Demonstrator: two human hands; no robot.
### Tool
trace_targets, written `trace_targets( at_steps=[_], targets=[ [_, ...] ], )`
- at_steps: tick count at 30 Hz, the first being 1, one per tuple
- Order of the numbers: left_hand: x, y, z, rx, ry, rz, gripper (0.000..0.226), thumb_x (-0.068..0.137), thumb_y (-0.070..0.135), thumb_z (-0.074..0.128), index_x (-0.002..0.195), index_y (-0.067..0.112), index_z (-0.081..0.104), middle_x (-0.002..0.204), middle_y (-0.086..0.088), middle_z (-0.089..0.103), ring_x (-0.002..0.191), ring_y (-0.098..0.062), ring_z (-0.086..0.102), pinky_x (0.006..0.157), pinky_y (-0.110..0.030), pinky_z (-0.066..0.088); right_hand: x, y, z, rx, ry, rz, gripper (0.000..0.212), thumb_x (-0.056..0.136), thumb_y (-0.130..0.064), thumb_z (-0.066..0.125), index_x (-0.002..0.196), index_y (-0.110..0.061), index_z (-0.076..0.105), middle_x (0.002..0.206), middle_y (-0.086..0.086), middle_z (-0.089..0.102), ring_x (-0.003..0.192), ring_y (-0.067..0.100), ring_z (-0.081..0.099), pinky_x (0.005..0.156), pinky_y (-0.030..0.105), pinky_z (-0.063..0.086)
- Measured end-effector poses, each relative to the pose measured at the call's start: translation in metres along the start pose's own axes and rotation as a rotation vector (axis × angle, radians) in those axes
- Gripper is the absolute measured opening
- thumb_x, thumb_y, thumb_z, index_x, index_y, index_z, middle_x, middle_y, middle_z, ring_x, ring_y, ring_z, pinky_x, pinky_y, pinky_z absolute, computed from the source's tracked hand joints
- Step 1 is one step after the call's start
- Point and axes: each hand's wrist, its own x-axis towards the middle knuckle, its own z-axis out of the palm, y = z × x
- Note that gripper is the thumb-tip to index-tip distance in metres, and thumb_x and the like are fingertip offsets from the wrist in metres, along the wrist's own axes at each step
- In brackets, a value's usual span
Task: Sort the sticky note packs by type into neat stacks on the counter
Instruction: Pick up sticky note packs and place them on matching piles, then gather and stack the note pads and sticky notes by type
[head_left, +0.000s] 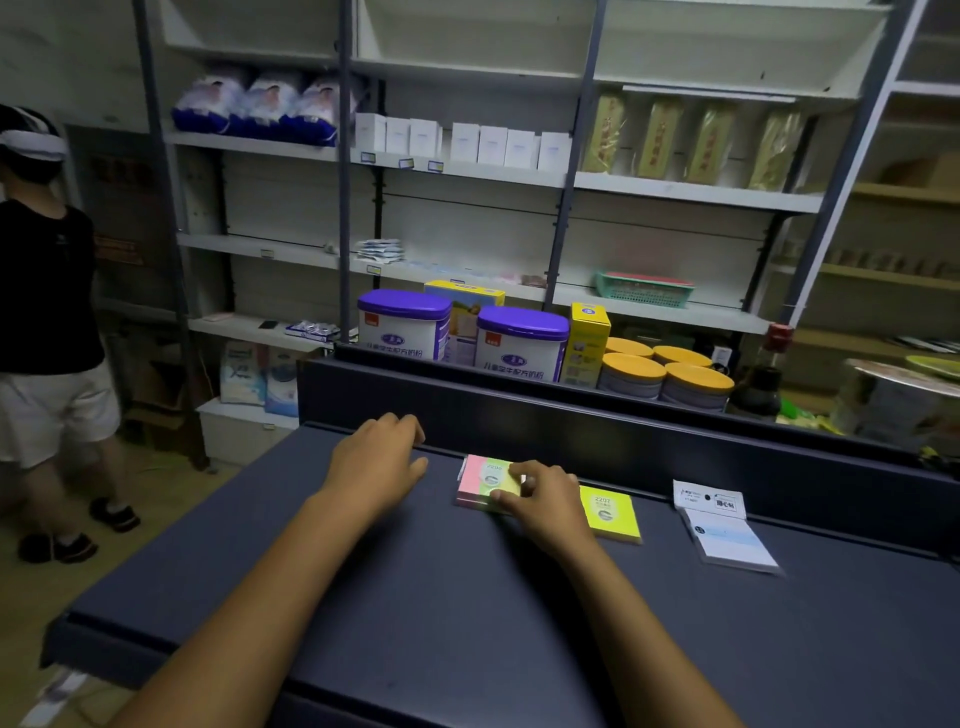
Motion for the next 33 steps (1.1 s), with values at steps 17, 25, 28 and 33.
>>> trace_targets(
  at_steps=[17,25,28,33],
  targets=[
    [-0.028,0.137,0.004,-0.092,-0.079,0.244,0.032,0.092,0.039,0.06,0.121,0.027,0.055,0.123,0.005,0.057,0.115,-0.017,0.055,0.087,-0.034,0.049,-0.068,0.061,-0.155,-0.396,-0.037,-0.096,0.06,0.084,-0.041,0.072,0.136,-0.02,0.05,0.132,0.0,0.052,0.125,0.018,0.048,0.099,0.037,0.046],
    [-0.093,0.304,-0.001,-0.129,-0.099,0.444,0.035,0.092,0.045,0.057,0.122,0.027,0.054,0.123,0.002,0.059,0.115,-0.02,0.055,0.089,-0.036,0.049,-0.18,0.149,-0.3,-0.537,0.049,0.084,0.059,0.09,-0.052,0.062,0.137,-0.02,0.047,0.135,0.001,0.051,0.127,0.02,0.048,0.1,0.039,0.046],
    [-0.122,0.359,0.002,-0.152,-0.136,0.498,0.037,0.093,0.046,0.057,0.124,0.026,0.054,0.124,0.002,0.058,0.113,-0.018,0.056,0.091,-0.037,0.051,-0.224,0.177,-0.345,-0.531,0.082,0.149,0.059,0.09,-0.054,0.062,0.136,-0.02,0.048,0.137,0.001,0.051,0.127,0.02,0.048,0.101,0.04,0.046],
    [-0.173,0.454,0.006,-0.173,-0.162,0.592,0.038,0.094,0.048,0.055,0.125,0.026,0.053,0.125,0.002,0.057,0.114,-0.019,0.054,0.09,-0.039,0.051,-0.305,0.23,-0.415,-0.54,0.134,0.248,0.062,0.087,-0.055,0.064,0.135,-0.02,0.048,0.138,0.002,0.052,0.127,0.021,0.049,0.1,0.04,0.046]
  ],
)
